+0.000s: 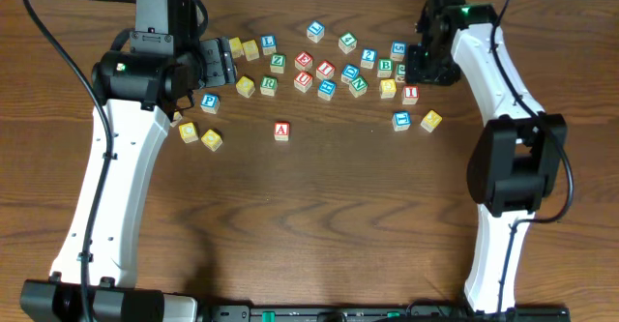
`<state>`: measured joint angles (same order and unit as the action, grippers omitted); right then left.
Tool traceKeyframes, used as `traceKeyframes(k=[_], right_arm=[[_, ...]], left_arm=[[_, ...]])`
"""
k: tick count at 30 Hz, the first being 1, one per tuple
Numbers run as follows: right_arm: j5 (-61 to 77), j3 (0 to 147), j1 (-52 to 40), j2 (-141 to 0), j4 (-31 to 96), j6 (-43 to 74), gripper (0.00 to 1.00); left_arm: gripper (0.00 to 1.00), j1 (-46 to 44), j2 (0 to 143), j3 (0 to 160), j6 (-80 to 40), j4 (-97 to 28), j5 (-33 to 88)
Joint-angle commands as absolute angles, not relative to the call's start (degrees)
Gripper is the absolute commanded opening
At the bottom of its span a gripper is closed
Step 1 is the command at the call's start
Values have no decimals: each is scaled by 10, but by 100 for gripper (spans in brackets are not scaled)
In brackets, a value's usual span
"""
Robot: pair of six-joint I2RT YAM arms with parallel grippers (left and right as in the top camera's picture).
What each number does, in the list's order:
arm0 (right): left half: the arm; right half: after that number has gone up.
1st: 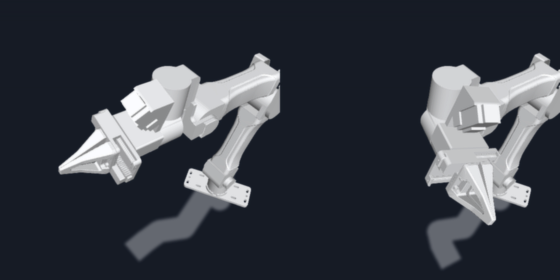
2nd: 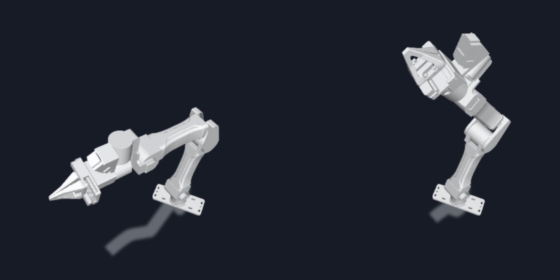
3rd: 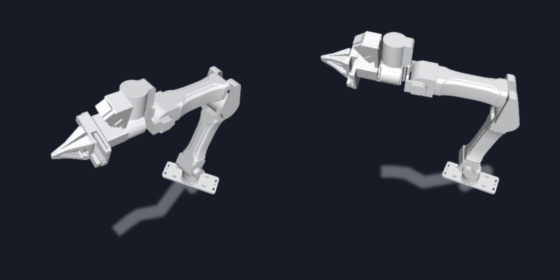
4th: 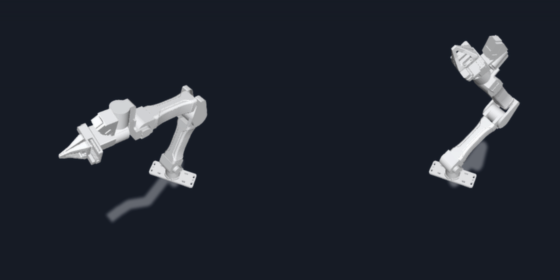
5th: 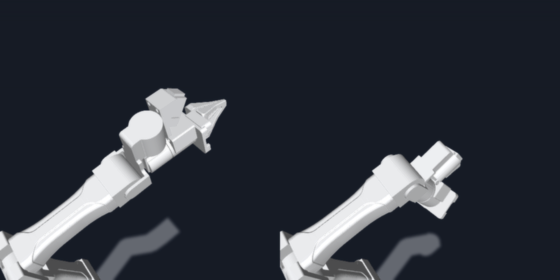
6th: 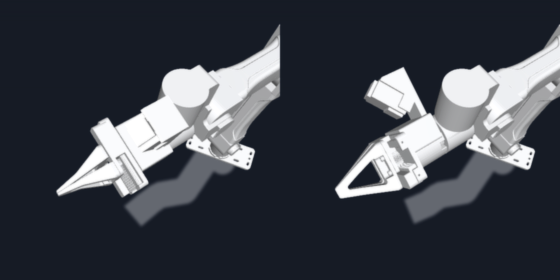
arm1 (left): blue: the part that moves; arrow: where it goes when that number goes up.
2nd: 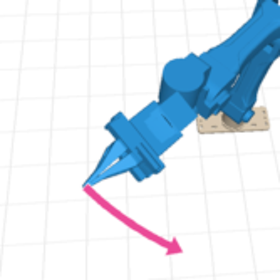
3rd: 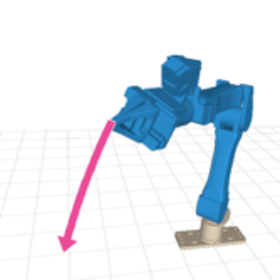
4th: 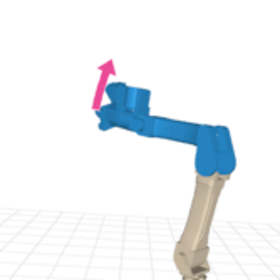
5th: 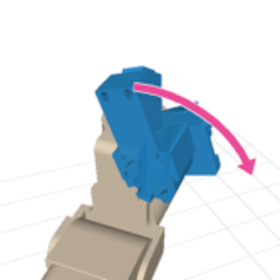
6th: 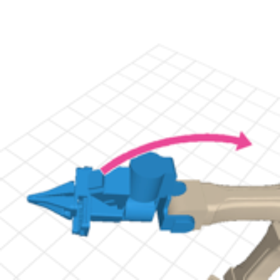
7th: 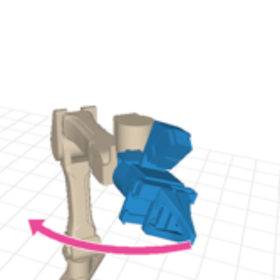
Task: Spell out AI2
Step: 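Reach the right gripper to the red I block and grasp it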
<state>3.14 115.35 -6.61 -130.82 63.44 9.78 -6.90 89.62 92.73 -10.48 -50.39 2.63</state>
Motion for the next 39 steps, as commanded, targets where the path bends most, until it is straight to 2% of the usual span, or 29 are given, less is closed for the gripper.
traceKeyframes(k=[1,8,19,25,30,39], right_arm=[[25,1154,-72,-1344,629,91,48],[18,1154,-72,-1372,615,89,45],[16,1154,-72,-1388,604,89,30],[16,1154,-72,-1384,607,89,25],[16,1170,-72,-1356,624,89,20],[51,1185,-84,-1244,662,94,20]], left_arm=[[78,-68,903,930,-102,-505,23],[78,-68,903,930,-102,-505,23],[78,-68,903,929,-102,-505,23],[78,-68,903,929,-102,-505,23],[78,-68,903,930,-102,-505,23],[78,-68,903,930,-102,-505,23]])
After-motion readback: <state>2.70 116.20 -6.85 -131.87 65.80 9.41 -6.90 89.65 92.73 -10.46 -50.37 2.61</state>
